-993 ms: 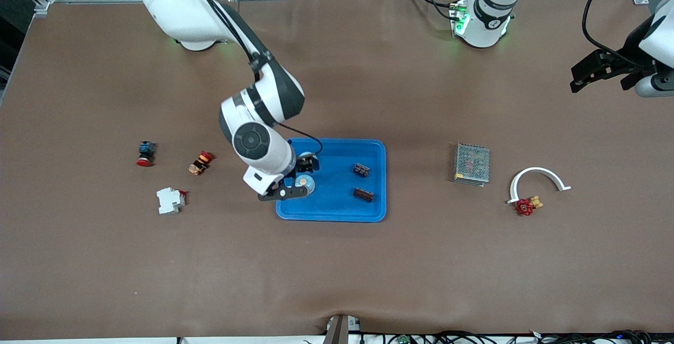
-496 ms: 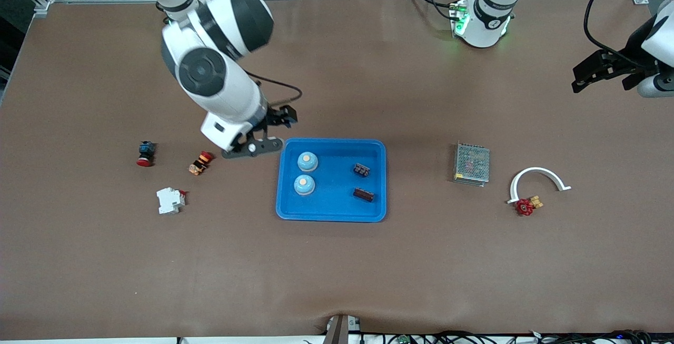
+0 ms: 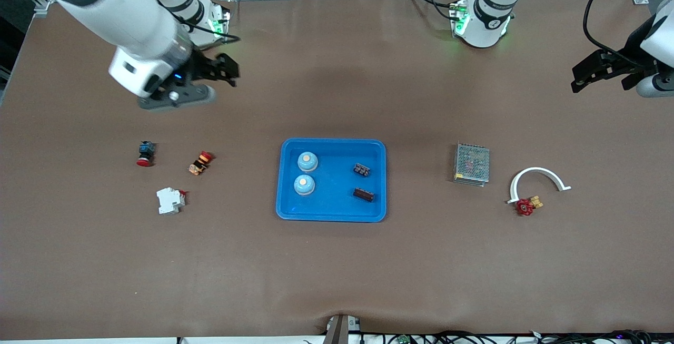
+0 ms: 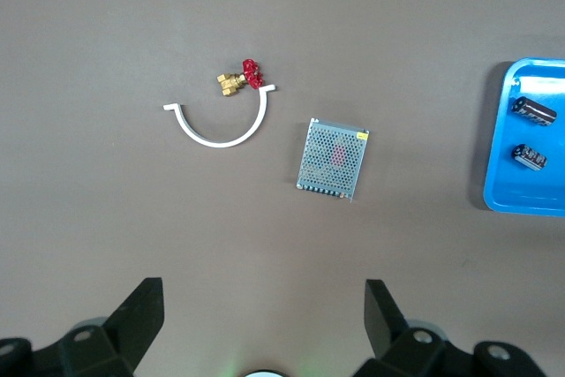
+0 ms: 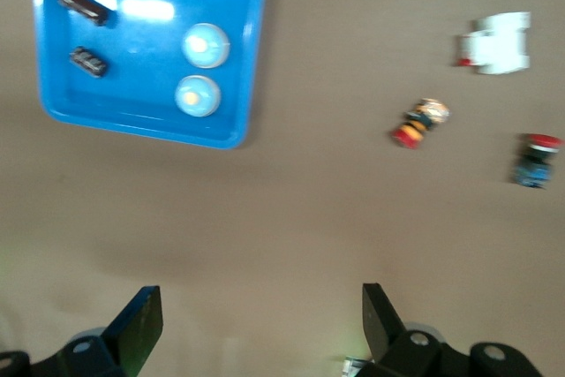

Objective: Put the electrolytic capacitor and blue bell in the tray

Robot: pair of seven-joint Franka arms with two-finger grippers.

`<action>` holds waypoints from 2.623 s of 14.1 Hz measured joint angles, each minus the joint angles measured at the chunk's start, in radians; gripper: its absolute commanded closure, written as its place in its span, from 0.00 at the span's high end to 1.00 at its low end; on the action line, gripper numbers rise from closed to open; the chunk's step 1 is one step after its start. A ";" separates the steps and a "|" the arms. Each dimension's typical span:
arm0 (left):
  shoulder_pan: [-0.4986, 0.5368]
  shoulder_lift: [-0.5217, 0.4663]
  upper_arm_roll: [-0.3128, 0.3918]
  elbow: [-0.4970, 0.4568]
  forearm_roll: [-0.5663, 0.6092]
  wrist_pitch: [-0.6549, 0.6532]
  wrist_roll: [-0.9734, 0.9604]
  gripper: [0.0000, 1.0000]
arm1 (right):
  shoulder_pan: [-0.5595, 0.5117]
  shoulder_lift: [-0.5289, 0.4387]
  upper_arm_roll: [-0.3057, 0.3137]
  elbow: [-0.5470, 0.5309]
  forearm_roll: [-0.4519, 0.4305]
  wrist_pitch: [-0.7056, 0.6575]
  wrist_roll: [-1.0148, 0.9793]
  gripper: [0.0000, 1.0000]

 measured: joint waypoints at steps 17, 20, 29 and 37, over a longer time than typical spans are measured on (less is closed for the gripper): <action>0.003 -0.001 0.003 0.005 0.000 -0.004 0.000 1.00 | -0.464 -0.171 -0.005 -0.071 -0.068 0.087 -0.238 1.00; 0.003 -0.001 0.000 0.007 0.000 -0.004 0.000 1.00 | -0.463 -0.124 0.006 -0.064 -0.068 0.136 -0.238 1.00; 0.003 -0.001 -0.002 0.009 0.000 -0.004 0.000 1.00 | -0.482 -0.024 0.001 -0.059 -0.069 0.250 -0.239 1.00; 0.002 -0.001 -0.002 0.013 0.000 -0.004 0.000 1.00 | -0.431 -0.012 -0.050 -0.055 -0.087 0.295 -0.248 1.00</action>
